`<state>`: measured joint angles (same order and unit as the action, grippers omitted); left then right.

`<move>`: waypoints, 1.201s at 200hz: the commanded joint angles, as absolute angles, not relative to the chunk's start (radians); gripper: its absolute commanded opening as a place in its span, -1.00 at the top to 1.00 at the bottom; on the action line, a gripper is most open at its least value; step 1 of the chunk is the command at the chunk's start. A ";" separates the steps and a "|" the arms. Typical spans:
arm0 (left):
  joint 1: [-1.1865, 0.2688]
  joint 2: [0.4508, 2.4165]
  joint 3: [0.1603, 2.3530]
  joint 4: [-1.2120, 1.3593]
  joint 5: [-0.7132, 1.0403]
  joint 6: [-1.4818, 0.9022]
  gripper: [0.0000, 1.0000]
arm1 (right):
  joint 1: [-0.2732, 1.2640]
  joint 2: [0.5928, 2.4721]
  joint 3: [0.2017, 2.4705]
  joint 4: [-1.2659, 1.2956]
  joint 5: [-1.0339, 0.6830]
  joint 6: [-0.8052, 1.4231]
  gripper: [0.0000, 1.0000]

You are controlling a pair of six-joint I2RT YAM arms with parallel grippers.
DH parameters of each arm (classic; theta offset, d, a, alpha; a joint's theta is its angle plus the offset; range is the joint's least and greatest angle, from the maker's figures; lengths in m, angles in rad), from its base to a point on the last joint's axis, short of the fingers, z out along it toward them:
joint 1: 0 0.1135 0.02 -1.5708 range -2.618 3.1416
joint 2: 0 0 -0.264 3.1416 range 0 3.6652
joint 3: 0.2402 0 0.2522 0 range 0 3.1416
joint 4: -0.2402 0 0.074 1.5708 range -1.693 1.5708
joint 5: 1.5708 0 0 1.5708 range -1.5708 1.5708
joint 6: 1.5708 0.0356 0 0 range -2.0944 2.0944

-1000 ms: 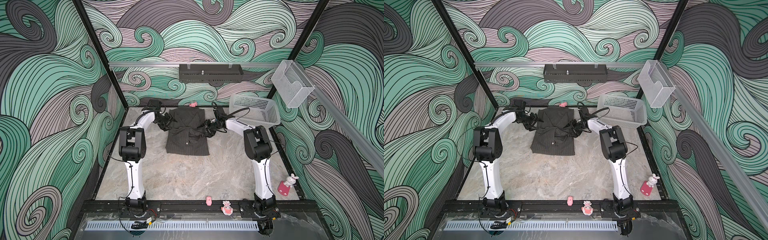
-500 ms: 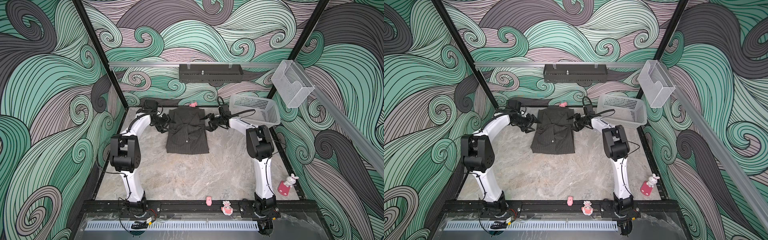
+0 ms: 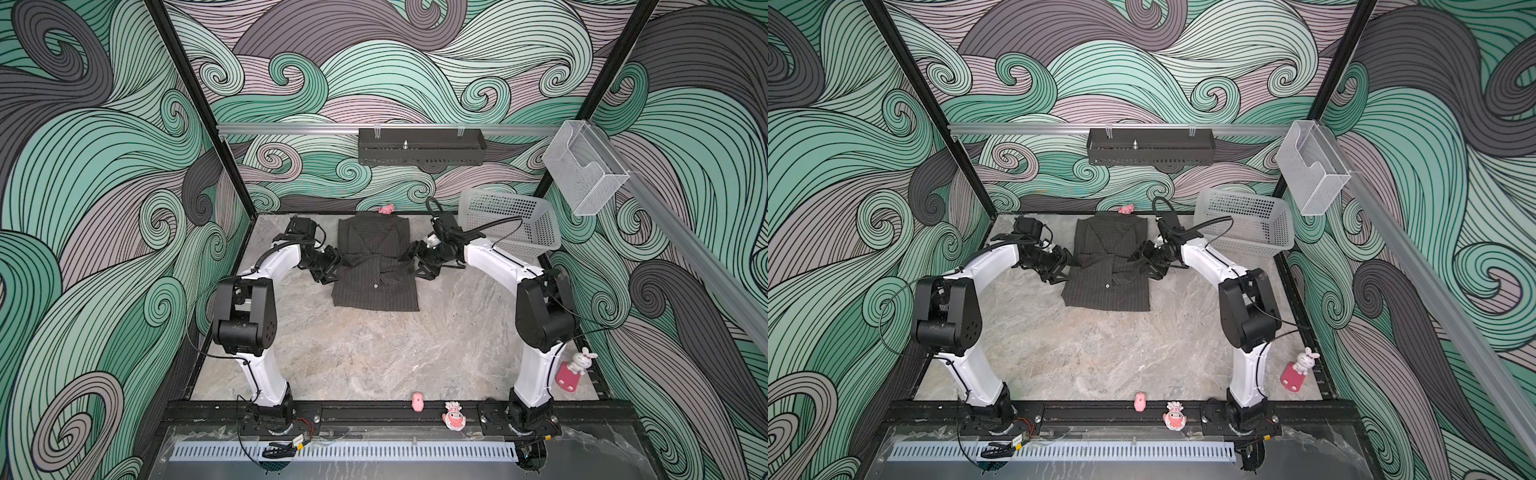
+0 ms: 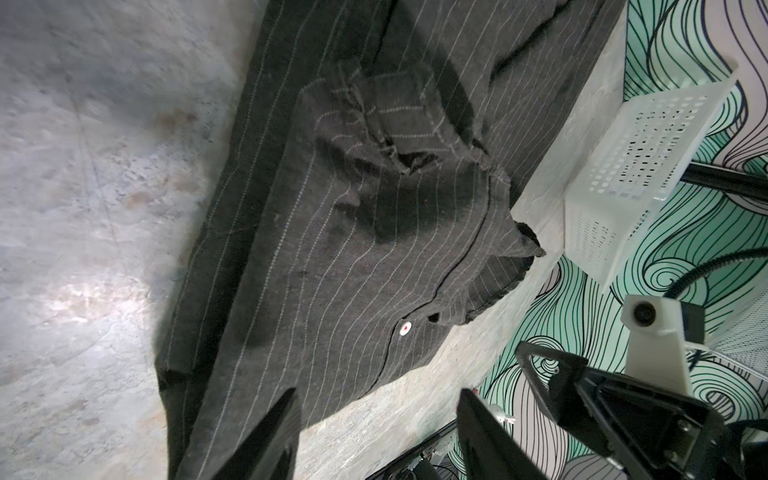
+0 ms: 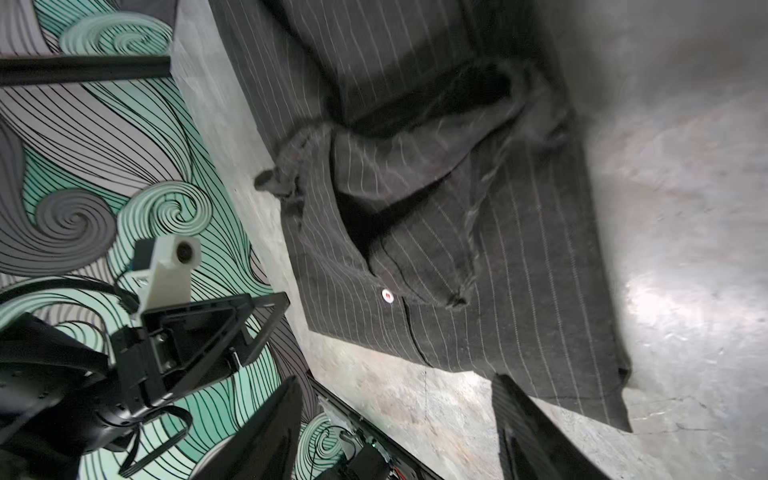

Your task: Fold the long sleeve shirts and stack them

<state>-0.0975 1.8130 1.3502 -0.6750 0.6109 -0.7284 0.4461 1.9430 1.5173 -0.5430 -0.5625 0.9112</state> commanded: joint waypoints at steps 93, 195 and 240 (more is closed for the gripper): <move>-0.112 1.804 1.373 -0.656 0.634 -0.719 -0.29 | 0.495 2.211 1.761 -0.538 -0.526 1.004 -0.47; -0.107 1.784 1.367 -0.672 0.626 -0.716 -0.29 | 0.389 2.395 1.991 -0.397 -0.506 1.265 -0.32; -0.109 1.774 1.380 -0.682 0.623 -0.718 -0.29 | 0.365 2.471 2.108 -0.471 -0.529 1.225 -0.33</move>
<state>-0.1074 1.8122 1.3514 -0.6601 0.6174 -0.7246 0.3603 2.4615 2.0762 -0.4305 -0.5228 1.2343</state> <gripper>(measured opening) 0.647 0.663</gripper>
